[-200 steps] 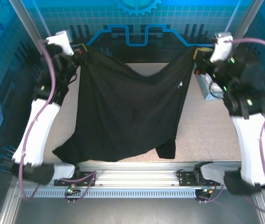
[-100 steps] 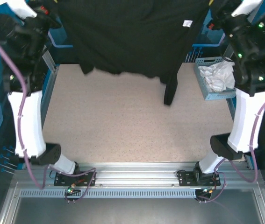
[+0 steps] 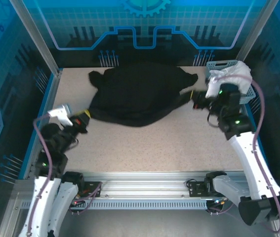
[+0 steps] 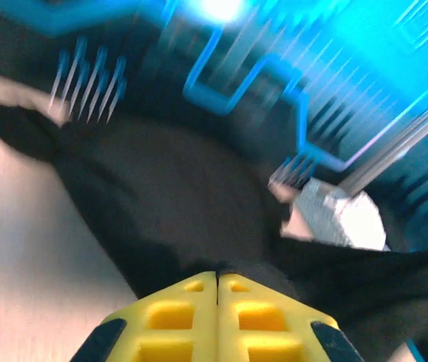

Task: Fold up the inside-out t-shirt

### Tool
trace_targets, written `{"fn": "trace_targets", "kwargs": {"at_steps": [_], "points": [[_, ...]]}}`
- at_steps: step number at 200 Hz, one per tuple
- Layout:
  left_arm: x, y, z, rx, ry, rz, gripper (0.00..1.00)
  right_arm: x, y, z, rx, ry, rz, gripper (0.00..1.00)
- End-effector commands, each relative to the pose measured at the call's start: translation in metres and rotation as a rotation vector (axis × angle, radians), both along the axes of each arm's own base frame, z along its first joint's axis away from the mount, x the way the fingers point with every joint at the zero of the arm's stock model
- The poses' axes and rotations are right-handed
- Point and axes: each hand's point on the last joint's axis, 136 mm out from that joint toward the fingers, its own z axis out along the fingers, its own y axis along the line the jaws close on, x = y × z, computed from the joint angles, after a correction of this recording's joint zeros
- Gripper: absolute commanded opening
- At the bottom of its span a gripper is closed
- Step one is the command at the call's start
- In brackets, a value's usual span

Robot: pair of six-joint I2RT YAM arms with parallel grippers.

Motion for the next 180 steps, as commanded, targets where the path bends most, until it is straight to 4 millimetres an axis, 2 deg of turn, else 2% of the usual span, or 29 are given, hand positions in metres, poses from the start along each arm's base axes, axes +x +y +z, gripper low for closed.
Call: {"fn": "trace_targets", "kwargs": {"at_steps": [1,11,26,39,49,59,78,97,112,124,146,180], "points": [[-0.016,-0.021,-0.091,-0.180,0.226,-0.074,0.00,-0.010,0.002,-0.059,0.080,0.068,-0.010,0.00],[-0.021,-0.026,-0.123,-0.210,0.296,-0.078,0.03,-0.014,0.004,-0.085,0.087,0.122,-0.002,0.00],[-0.029,-0.029,-0.146,-0.181,0.356,-0.089,0.15,-0.021,0.006,-0.111,0.084,0.181,0.007,0.00],[-0.032,-0.032,-0.151,-0.158,0.371,-0.104,0.28,-0.025,0.008,-0.126,0.075,0.219,0.019,0.00],[-0.031,-0.035,-0.147,-0.149,0.365,-0.116,0.41,-0.027,0.010,-0.131,0.067,0.239,0.034,0.00],[-0.029,-0.037,-0.142,-0.115,0.354,-0.125,0.48,-0.030,0.010,-0.134,0.055,0.254,0.044,0.00],[-0.021,-0.045,-0.133,-0.018,0.325,-0.157,0.58,-0.032,0.008,-0.127,0.029,0.244,0.055,0.00],[-0.009,-0.067,-0.118,0.120,0.264,-0.217,0.61,-0.034,0.004,-0.106,0.005,0.203,0.053,0.00],[0.001,-0.100,-0.103,0.238,0.194,-0.322,0.63,-0.035,0.002,-0.086,-0.004,0.173,0.051,0.00],[0.007,-0.129,-0.100,0.345,0.157,-0.426,0.64,-0.035,0.001,-0.074,-0.005,0.155,0.052,0.00],[0.022,-0.169,-0.119,0.483,0.191,-0.580,0.65,-0.035,0.000,-0.066,-0.021,0.152,0.052,0.00],[0.039,-0.203,-0.149,0.529,0.292,-0.715,0.66,-0.041,-0.009,-0.063,-0.063,0.149,0.031,0.00]]}}
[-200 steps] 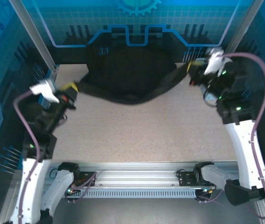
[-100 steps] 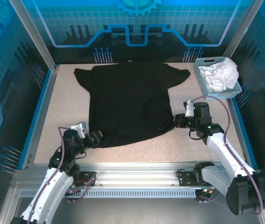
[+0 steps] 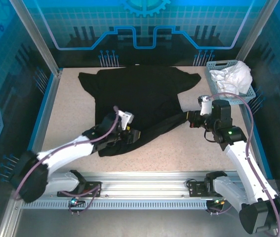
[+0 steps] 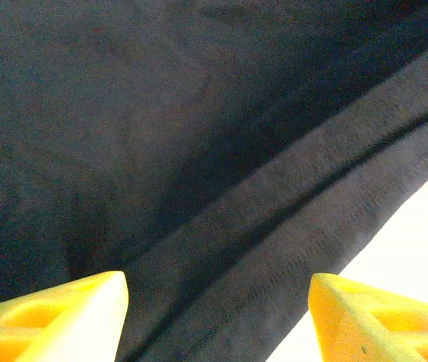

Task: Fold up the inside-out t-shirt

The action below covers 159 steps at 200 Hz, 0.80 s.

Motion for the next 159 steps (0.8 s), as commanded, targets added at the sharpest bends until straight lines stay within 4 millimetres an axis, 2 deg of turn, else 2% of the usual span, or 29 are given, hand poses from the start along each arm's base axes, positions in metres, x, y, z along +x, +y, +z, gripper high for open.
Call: {"fn": "trace_targets", "kwargs": {"at_steps": [1,16,38,78,102,128,159], "points": [[0.007,-0.023,-0.008,0.051,-0.006,-0.137,0.66,-0.009,-0.012,-0.001,-0.051,0.019,-0.023,0.00],[0.010,-0.027,-0.022,0.085,0.065,-0.148,0.66,-0.014,-0.019,-0.011,-0.067,0.054,-0.058,0.00],[0.008,-0.028,-0.041,0.127,0.152,-0.148,0.65,-0.023,-0.029,-0.038,-0.081,0.164,-0.129,0.00],[0.004,-0.034,-0.050,0.132,0.233,-0.169,0.63,-0.035,-0.033,-0.083,-0.052,0.320,-0.201,0.00],[0.006,-0.030,-0.055,0.165,0.256,-0.146,0.62,-0.040,-0.039,-0.099,-0.063,0.373,-0.241,0.00],[0.011,-0.024,-0.053,0.172,0.256,-0.109,0.63,-0.041,-0.042,-0.104,-0.070,0.377,-0.264,0.17],[0.017,-0.009,-0.058,0.201,0.312,-0.044,0.63,-0.042,-0.048,-0.096,-0.159,0.322,-0.288,0.32]]}}
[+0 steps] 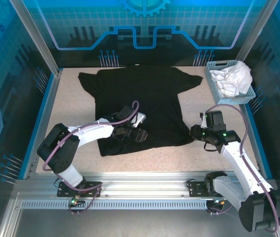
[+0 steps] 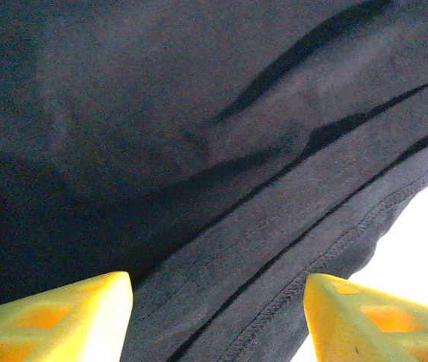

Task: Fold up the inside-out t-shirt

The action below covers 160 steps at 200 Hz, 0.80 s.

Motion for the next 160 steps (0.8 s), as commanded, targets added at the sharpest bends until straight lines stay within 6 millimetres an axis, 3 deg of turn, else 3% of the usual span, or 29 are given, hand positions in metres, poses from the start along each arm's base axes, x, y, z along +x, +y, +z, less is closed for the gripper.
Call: {"fn": "trace_targets", "kwargs": {"at_steps": [1,20,45,65,107,131,160], "points": [[0.005,0.012,-0.003,0.041,0.054,0.062,0.63,-0.004,-0.009,0.004,-0.083,-0.025,-0.031,0.32],[-0.001,0.020,-0.007,0.058,0.091,0.084,0.63,-0.003,-0.005,0.014,-0.137,-0.075,0.000,0.39],[-0.007,0.026,-0.014,0.068,0.129,0.099,0.63,0.003,0.026,0.023,-0.112,-0.153,0.125,0.45],[-0.009,0.029,-0.023,0.090,0.147,0.105,0.62,0.007,0.045,0.022,-0.087,-0.167,0.192,0.46],[-0.006,0.025,-0.031,0.095,0.150,0.087,0.53,0.012,0.061,0.013,-0.075,-0.133,0.248,0.45],[-0.003,0.024,-0.032,0.098,0.139,0.075,0.43,0.011,0.066,0.009,-0.065,-0.125,0.264,0.45],[-0.003,0.019,-0.026,0.060,0.130,0.061,0.18,0.010,0.069,0.006,-0.058,-0.114,0.274,0.45]]}}
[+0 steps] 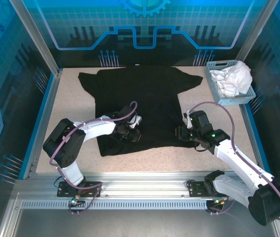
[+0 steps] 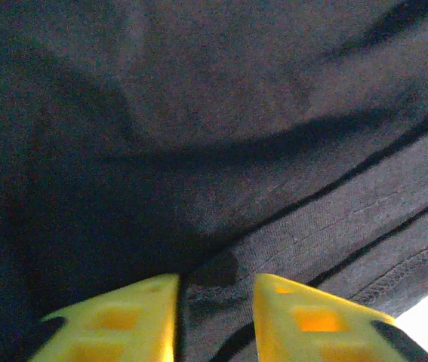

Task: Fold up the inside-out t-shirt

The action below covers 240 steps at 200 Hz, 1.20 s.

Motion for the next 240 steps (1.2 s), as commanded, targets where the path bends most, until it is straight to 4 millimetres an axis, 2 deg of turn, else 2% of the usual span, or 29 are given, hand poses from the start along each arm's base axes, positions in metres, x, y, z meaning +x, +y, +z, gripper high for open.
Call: {"fn": "trace_targets", "kwargs": {"at_steps": [1,19,38,48,65,88,97,102,111,153,191,200,208,230,240], "points": [[0.002,-0.004,0.006,-0.025,-0.012,-0.020,0.17,0.001,0.009,0.003,0.020,-0.012,0.033,0.45],[0.003,-0.005,0.014,-0.042,-0.026,-0.021,0.00,0.002,0.010,0.002,0.022,-0.010,0.037,0.45],[0.003,-0.007,0.034,-0.087,-0.071,-0.012,0.00,0.002,0.018,0.005,0.043,-0.020,0.078,0.45],[0.002,-0.010,0.052,-0.139,-0.107,-0.007,0.00,0.001,0.031,0.010,0.073,-0.044,0.140,0.46],[-0.001,-0.011,0.083,-0.218,-0.175,0.002,0.00,-0.006,0.069,0.026,0.167,-0.121,0.339,0.53],[-0.007,-0.002,0.108,-0.262,-0.236,0.020,0.00,-0.007,0.101,0.036,0.182,-0.210,0.481,0.62],[-0.010,0.003,0.113,-0.264,-0.248,0.033,0.00,-0.003,0.109,0.035,0.168,-0.226,0.510,0.66],[-0.011,0.005,0.116,-0.266,-0.254,0.038,0.00,0.000,0.113,0.033,0.161,-0.232,0.527,0.76],[-0.014,0.009,0.121,-0.274,-0.265,0.048,0.00,0.004,0.119,0.030,0.148,-0.241,0.555,0.81],[-0.026,0.019,0.138,-0.306,-0.307,0.068,0.00,0.025,0.140,0.016,0.114,-0.246,0.623,0.81],[-0.031,0.024,0.138,-0.313,-0.310,0.079,0.00,0.016,0.171,0.002,0.129,-0.230,0.767,0.81],[-0.031,0.024,0.138,-0.313,-0.310,0.080,0.00,0.018,0.175,-0.001,0.136,-0.224,0.775,0.78],[-0.031,0.025,0.139,-0.311,-0.315,0.083,0.00,0.020,0.179,-0.002,0.138,-0.216,0.774,0.70],[-0.031,0.030,0.138,-0.302,-0.338,0.097,0.00,0.028,0.180,0.004,0.129,-0.220,0.755,0.23],[-0.030,0.031,0.137,-0.300,-0.356,0.098,0.00,0.029,0.178,0.011,0.122,-0.235,0.744,0.06]]}}
